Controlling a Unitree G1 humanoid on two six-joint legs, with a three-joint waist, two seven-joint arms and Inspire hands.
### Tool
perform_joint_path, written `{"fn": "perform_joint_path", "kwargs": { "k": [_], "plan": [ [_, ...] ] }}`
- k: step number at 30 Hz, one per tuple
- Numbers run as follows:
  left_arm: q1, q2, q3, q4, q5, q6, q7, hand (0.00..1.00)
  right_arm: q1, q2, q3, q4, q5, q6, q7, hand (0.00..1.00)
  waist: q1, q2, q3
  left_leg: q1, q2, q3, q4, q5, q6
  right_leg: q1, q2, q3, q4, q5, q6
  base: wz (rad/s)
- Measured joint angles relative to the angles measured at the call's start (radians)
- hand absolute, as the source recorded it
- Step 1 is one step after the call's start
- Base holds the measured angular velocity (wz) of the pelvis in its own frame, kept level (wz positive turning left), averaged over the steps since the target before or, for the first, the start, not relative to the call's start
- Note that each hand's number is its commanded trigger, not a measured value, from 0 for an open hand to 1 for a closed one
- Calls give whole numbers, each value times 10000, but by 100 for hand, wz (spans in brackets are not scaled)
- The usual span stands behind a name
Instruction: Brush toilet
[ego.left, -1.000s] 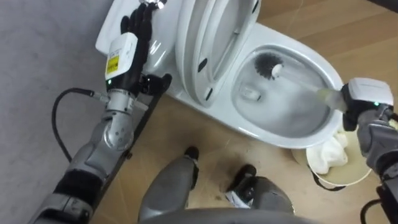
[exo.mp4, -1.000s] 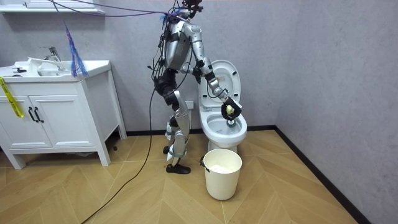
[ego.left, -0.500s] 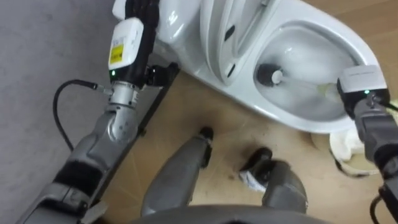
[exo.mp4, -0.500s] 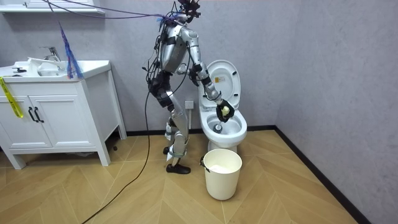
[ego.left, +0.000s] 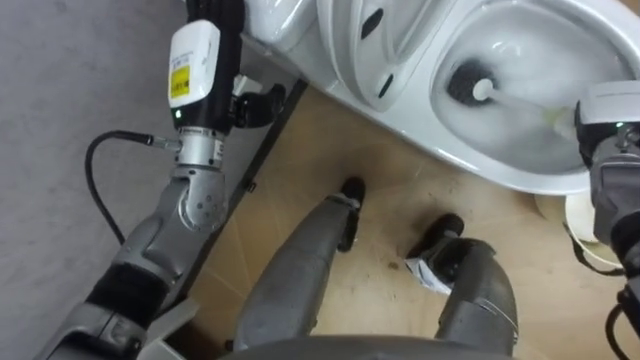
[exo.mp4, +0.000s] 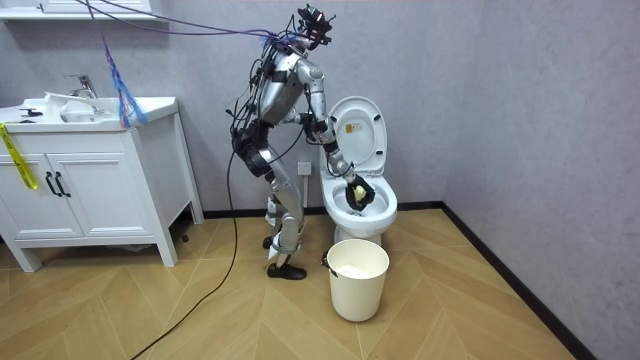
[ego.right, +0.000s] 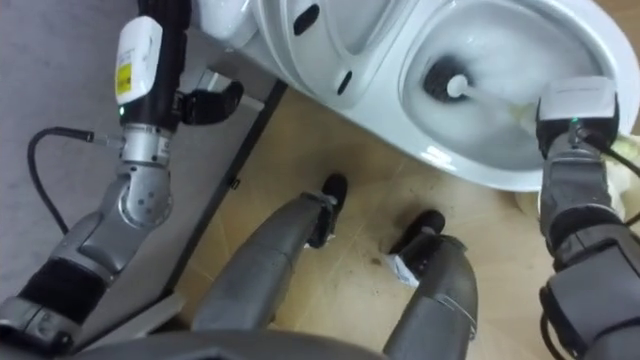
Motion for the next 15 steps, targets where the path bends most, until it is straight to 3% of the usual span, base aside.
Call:
{"fn": "perform_joint_path", "kwargs": {
  "k": [3, 5, 8, 11, 15],
  "plan": [
    [-27, 102, -168, -112, -215, 6, 269, 0, -11, -19, -21, 293, 1940, -251, -114, 100, -69, -2, 4, -256, -35, 321, 212, -32, 94, -338, -212, 142, 458, -197, 28, 10],
    [-5, 331, -195, -220, -192, 117, 507, 0, -140, -27, -109, 294, 3261, -543, -350, 100, -292, -153, 58, -409, -42, 614, 349, -42, 153, -638, -377, 388, 798, -359, 35, 8],
    [-47, 513, -136, -457, -190, 238, 732, 0, -409, -86, -239, 339, 4798, -897, -365, 100, -491, -321, 131, -683, 0, 720, 554, -62, 189, -940, -419, 467, 1078, -439, -22, 4],
    [-64, 510, -42, -539, -115, 364, 866, 0, -445, -88, -836, 341, 5049, -1249, -391, 100, -658, -361, 127, -907, -10, 804, 677, -48, 223, -1165, -508, 502, 1311, -468, -43, 8],
    [-54, 509, -4, -533, -58, 609, 872, 0, -444, -23, -917, 314, 4612, -1336, -409, 100, -840, -354, 123, -920, -26, 886, 791, -76, 300, -1206, -573, 558, 1474, -473, -45, 0]
  ]
}}
